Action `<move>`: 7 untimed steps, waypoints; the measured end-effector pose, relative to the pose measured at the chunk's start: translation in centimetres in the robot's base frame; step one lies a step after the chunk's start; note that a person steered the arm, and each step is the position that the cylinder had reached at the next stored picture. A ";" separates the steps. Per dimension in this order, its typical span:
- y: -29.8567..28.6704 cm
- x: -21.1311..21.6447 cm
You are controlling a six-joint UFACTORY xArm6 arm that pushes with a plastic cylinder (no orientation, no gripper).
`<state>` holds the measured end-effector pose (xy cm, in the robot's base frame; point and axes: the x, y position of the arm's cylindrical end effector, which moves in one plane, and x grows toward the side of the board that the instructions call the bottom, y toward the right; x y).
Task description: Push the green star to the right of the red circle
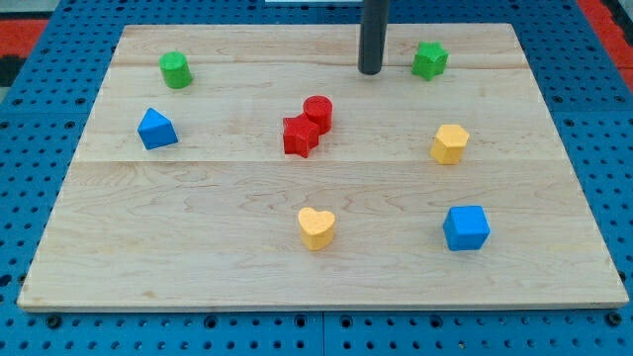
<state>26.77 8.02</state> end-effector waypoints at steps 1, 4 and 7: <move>1.9 -3.9; 8.6 4.1; 5.9 9.8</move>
<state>36.61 13.89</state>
